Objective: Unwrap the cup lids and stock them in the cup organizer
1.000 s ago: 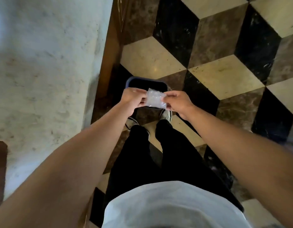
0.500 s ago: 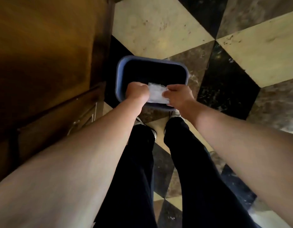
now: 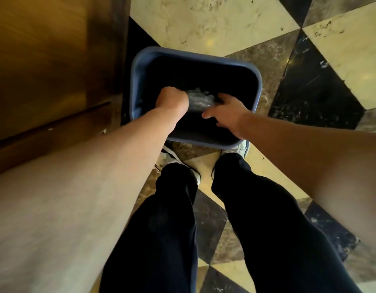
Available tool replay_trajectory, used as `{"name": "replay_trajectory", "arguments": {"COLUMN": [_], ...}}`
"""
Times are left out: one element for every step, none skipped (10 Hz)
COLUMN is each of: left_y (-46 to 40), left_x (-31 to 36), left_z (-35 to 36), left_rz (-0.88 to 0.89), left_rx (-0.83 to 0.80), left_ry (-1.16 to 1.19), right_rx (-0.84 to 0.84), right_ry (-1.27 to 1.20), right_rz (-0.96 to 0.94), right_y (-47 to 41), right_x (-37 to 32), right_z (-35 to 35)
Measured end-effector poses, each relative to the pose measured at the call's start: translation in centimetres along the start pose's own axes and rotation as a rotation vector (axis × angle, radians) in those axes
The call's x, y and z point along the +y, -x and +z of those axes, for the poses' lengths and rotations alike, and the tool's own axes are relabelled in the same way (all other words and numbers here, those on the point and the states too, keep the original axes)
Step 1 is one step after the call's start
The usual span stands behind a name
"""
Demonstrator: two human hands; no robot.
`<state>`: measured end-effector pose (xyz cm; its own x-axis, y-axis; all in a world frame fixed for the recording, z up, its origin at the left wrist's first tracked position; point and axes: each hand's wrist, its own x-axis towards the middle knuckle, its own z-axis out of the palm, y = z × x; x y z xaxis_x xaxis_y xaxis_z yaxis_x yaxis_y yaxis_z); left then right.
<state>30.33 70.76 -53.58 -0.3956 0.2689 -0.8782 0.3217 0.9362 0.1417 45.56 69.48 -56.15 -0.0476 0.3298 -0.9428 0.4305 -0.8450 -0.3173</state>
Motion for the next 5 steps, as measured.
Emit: {"name": "replay_trajectory", "arguments": {"left_y": [1.2, 4.0, 6.4, 11.3, 13.8], "left_x": [-0.2, -0.6, -0.6, 0.7, 1.2], "left_z": [-1.0, -3.3, -5.1, -8.2, -9.8], "left_rz": [0.05, 0.105, 0.156, 0.228, 0.238], "left_rx": [0.023, 0.039, 0.033, 0.033, 0.034], "left_ry": [-0.043, -0.032, -0.083, -0.107, -0.123], "right_rx": [0.005, -0.026, -0.043, -0.042, -0.056], "right_ry": [0.004, 0.006, 0.016, 0.047, 0.048], "right_rz": [-0.019, 0.0, 0.002, -0.049, -0.051], "right_y": [1.6, 4.5, 7.4, 12.9, 16.0], "right_x": [-0.3, -1.2, -2.8, -5.6, -7.1], "right_z": [-0.6, -1.7, -2.6, -3.5, -3.7]}}
